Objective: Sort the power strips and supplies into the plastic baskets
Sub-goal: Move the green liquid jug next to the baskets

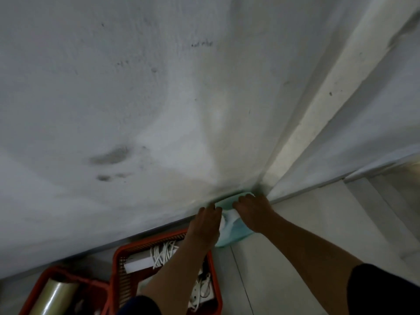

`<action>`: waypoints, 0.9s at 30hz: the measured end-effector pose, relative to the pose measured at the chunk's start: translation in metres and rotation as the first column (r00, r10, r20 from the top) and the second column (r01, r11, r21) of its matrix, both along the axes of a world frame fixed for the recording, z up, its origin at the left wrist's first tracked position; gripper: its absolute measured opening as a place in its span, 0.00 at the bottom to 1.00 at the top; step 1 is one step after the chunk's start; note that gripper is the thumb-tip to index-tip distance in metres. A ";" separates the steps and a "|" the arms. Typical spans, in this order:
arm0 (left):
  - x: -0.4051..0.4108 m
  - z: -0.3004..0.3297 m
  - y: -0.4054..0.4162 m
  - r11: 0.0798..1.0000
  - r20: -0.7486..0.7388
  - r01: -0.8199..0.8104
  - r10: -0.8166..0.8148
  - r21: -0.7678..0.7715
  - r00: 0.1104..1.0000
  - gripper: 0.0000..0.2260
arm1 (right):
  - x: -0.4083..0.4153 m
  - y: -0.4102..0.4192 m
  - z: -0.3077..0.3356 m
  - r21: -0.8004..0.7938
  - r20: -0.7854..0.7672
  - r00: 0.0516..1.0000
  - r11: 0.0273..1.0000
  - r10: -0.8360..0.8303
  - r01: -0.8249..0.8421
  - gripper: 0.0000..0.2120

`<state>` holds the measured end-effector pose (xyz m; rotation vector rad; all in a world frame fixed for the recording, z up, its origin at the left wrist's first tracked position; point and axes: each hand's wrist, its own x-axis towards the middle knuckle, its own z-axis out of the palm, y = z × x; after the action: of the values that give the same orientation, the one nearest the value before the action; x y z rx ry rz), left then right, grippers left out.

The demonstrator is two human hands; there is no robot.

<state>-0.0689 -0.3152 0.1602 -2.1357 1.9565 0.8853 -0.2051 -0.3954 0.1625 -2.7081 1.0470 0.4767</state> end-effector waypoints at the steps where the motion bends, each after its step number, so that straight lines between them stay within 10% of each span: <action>1: 0.002 0.003 0.002 1.000 -0.004 -0.027 0.027 -0.004 1.000 0.28 | 0.005 -0.001 0.006 0.069 -0.026 0.998 0.996 -0.058 0.059 0.16; 16: 0.060 0.007 0.185 0.972 0.019 -0.232 0.231 0.035 0.973 0.28 | 0.005 0.130 0.028 0.149 -0.007 0.999 0.988 -0.033 0.033 0.25; 27: 0.084 -0.140 0.318 1.000 0.270 -0.015 0.020 -0.022 0.963 0.18 | 0.061 0.283 -0.144 0.152 -0.051 0.993 0.984 0.103 -0.095 0.34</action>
<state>0.0148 0.0031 0.0197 -2.1551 1.8200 0.5423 -0.1440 -0.1122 0.0183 -2.6363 0.8559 0.6283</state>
